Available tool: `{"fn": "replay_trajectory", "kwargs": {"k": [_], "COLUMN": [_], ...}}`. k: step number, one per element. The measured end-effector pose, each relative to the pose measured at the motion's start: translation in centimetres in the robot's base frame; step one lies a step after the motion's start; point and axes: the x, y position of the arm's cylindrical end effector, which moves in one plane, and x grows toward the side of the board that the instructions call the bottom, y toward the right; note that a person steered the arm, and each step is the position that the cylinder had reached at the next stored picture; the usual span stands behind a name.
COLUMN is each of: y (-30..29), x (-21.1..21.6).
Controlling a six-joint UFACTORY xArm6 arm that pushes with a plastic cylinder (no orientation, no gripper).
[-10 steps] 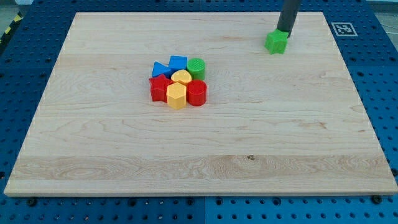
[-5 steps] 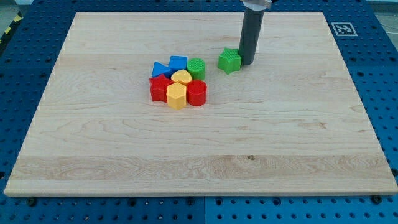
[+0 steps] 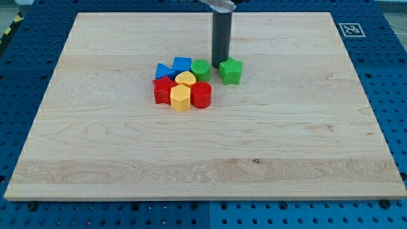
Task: Push the green star to the bottom right of the green circle
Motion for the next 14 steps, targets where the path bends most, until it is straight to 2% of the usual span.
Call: {"fn": "replay_trajectory", "kwargs": {"k": [1,2,3,4,6,10,13,14], "y": [1.1,2.1,5.9,6.9,6.6,0.5,0.8,3.0], "x": [-0.5,-3.2,-3.1,-0.5,1.4,3.1,1.3,1.3]}}
